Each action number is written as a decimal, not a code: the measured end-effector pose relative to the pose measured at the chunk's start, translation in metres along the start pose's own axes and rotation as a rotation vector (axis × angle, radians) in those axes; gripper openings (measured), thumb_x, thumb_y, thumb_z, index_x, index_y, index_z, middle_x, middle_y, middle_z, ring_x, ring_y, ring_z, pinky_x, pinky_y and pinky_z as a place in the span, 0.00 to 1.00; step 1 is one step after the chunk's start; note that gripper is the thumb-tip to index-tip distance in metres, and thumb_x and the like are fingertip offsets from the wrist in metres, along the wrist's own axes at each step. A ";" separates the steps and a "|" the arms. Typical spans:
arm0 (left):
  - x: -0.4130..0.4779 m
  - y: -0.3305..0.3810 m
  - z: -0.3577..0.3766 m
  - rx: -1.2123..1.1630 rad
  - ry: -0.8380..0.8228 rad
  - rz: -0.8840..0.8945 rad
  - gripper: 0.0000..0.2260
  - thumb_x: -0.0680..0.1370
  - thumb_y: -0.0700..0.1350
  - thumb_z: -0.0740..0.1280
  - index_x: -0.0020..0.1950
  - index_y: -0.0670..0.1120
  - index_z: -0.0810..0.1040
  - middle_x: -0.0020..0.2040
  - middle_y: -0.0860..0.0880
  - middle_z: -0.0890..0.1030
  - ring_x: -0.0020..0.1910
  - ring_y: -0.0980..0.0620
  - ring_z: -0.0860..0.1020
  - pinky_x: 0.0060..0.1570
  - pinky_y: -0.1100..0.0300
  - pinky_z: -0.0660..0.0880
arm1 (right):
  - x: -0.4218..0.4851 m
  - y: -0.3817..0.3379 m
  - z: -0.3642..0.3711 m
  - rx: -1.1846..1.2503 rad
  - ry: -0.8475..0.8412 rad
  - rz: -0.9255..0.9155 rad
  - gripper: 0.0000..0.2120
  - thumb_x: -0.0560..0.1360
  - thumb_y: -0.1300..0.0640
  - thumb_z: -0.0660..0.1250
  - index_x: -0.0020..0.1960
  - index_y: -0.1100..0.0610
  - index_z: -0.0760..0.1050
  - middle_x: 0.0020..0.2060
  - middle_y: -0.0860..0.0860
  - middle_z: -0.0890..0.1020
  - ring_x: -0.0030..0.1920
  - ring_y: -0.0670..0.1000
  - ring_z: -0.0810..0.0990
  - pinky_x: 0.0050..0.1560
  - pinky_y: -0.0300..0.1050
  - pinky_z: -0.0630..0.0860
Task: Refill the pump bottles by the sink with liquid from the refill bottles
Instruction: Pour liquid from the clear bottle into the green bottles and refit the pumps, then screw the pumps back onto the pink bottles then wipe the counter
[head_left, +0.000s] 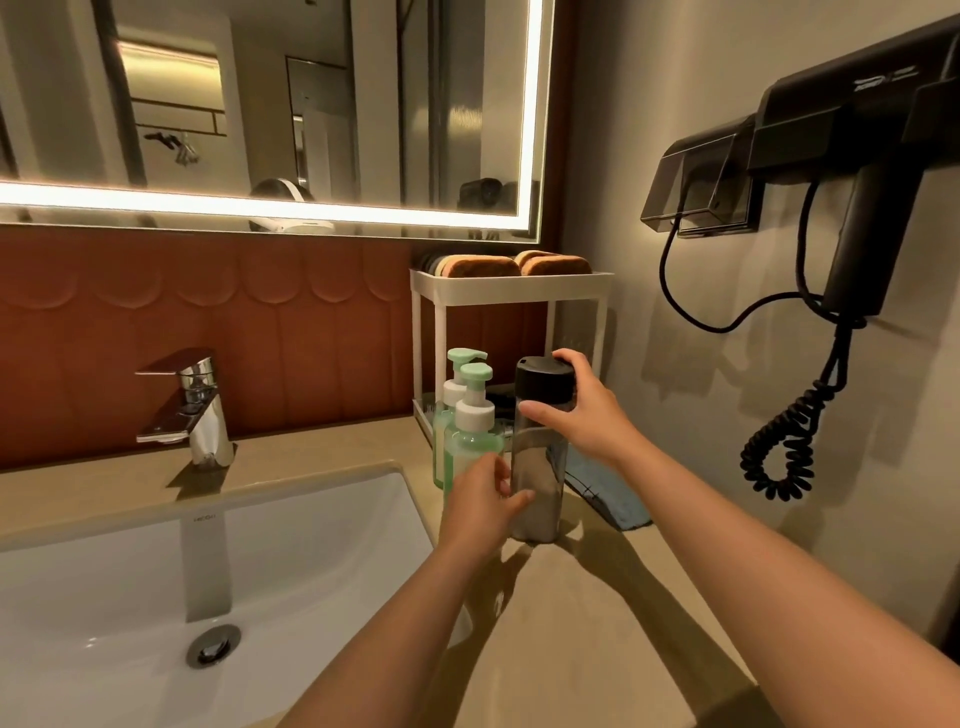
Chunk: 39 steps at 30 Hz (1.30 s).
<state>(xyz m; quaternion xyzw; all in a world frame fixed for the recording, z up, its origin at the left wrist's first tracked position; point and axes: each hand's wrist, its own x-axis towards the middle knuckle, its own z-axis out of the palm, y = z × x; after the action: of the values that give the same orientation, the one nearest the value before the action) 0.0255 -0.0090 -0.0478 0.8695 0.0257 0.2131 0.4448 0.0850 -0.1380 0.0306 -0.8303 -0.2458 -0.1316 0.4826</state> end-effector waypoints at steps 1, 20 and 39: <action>0.002 -0.002 0.002 0.012 0.001 0.007 0.08 0.74 0.47 0.70 0.47 0.50 0.72 0.42 0.52 0.77 0.41 0.56 0.76 0.41 0.62 0.76 | 0.004 0.003 0.001 0.002 0.010 0.006 0.37 0.69 0.47 0.72 0.72 0.48 0.56 0.68 0.51 0.69 0.63 0.51 0.69 0.54 0.41 0.68; -0.013 0.013 -0.049 -0.031 -0.287 0.090 0.07 0.76 0.47 0.67 0.51 0.46 0.77 0.47 0.50 0.79 0.46 0.55 0.78 0.45 0.62 0.77 | -0.033 -0.012 -0.008 -0.080 0.346 -0.175 0.17 0.72 0.51 0.70 0.57 0.52 0.67 0.53 0.49 0.71 0.53 0.49 0.71 0.48 0.37 0.68; -0.158 -0.006 -0.235 0.363 -0.441 0.015 0.12 0.78 0.51 0.64 0.58 0.47 0.74 0.51 0.54 0.77 0.49 0.56 0.78 0.47 0.64 0.76 | -0.140 -0.123 0.081 -0.234 -0.498 -0.262 0.02 0.75 0.51 0.65 0.48 0.47 0.75 0.43 0.42 0.78 0.45 0.42 0.77 0.46 0.38 0.76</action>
<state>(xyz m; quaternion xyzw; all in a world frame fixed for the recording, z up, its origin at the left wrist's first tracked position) -0.2090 0.1368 0.0129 0.9605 -0.0403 0.0137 0.2751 -0.1009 -0.0565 0.0168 -0.8482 -0.4446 -0.0125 0.2876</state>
